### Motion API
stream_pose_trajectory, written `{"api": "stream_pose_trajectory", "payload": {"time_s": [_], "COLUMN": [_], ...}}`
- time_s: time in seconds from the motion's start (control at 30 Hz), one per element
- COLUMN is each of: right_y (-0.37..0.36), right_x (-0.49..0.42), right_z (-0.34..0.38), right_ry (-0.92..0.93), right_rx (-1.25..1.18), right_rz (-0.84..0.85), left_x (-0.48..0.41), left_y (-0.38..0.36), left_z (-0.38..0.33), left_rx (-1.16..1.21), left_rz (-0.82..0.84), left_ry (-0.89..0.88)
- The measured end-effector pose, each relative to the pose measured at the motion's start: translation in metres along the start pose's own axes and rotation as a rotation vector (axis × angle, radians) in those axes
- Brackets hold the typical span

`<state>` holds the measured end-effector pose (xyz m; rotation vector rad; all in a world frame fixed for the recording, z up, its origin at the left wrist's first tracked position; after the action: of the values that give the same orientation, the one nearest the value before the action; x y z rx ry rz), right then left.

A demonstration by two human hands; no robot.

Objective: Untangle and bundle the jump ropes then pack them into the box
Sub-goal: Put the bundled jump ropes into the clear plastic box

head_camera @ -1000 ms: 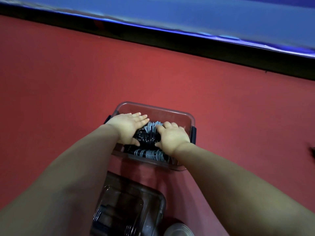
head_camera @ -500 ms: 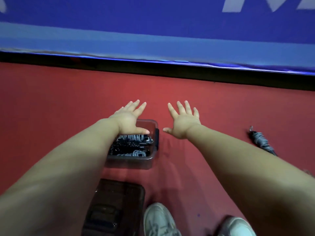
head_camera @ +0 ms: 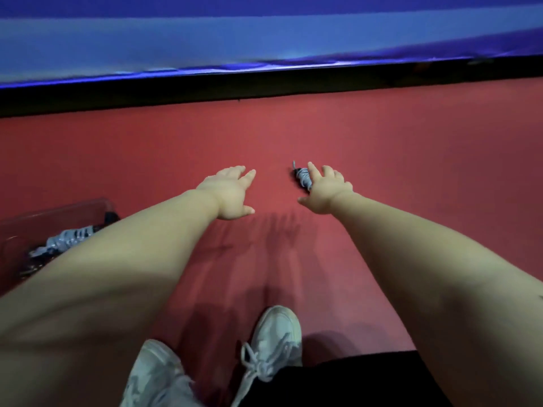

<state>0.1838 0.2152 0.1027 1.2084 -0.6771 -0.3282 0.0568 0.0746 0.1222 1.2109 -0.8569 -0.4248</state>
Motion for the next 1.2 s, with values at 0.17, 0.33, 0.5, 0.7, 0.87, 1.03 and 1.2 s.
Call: {"api": "stream_pose_trajectory", "payload": {"time_s": [0.17, 0.33, 0.5, 0.7, 0.87, 1.03, 1.2], "right_y": [-0.035, -0.089, -0.134, -0.154, -0.153, -0.124, -0.068], "right_x": [-0.002, -0.005, -0.005, -0.01, -0.015, -0.025, -0.039], "right_z": [-0.094, -0.142, -0.174, -0.194, -0.185, -0.134, -0.055], "right_ry": [-0.3, -0.473, -0.629, -0.621, -0.484, -0.045, 0.367], "right_rx": [-0.153, -0.233, -0.278, -0.229, -0.303, -0.354, -0.308], "right_rz": [0.04, 0.057, 0.072, -0.027, -0.047, -0.092, -0.163], "left_x": [-0.033, -0.062, -0.082, -0.096, -0.095, -0.085, -0.072], "left_y": [-0.007, -0.037, -0.068, -0.088, -0.092, -0.069, -0.025], "left_z": [-0.072, -0.104, -0.11, -0.118, -0.123, -0.112, -0.067], "left_rx": [-0.085, -0.055, -0.002, 0.035, 0.028, -0.033, -0.262], "left_rz": [0.017, 0.077, 0.164, 0.2, 0.209, 0.102, -0.175], "left_ry": [-0.138, -0.18, -0.173, -0.17, -0.182, -0.228, -0.352]}}
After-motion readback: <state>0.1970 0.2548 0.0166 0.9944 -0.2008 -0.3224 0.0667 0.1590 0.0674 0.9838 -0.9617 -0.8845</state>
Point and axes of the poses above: each hand's wrist, its own x-axis away from the middle knuckle, its own y-axis out of the back of the hand, z = x × y, the point moved 5 cm from there along -x, towards the middle knuckle, and after that the axes turned 12 degrees about y, right-handed, at the moved point
